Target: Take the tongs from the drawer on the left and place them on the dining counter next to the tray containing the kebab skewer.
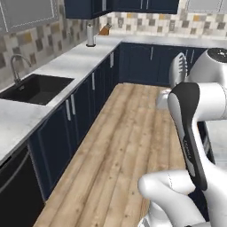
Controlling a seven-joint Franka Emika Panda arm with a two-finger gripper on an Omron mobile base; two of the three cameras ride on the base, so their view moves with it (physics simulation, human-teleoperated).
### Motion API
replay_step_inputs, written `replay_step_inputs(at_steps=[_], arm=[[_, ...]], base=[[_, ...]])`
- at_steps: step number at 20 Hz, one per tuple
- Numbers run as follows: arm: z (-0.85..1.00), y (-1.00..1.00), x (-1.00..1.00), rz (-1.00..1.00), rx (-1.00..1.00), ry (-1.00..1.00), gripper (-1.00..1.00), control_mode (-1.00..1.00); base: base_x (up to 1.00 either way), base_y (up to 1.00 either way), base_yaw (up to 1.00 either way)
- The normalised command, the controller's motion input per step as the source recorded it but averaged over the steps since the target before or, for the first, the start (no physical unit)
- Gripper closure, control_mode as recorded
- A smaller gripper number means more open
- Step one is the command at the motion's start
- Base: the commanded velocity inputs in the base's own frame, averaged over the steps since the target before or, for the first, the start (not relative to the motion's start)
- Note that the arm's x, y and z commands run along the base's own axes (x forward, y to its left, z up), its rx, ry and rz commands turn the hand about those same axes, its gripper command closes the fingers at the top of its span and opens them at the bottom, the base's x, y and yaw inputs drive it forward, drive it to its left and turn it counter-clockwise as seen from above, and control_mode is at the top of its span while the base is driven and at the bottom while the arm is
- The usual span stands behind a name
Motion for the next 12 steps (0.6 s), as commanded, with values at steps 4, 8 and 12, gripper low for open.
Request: replay_step_inputs(at_steps=[4,8,12], arm=[[0.0,0.0,0.0,0.0,0.0,0.0,1.0,1.0],[0.0,0.0,0.0,0.0,0.0,0.0,1.0,1.0],[0.0,0.0,0.0,0.0,0.0,0.0,1.0,1.0]], base=[[0.13,0.24,-0.42],[0.18,0.29,-0.41],[0.71,0.34,-0.25]])
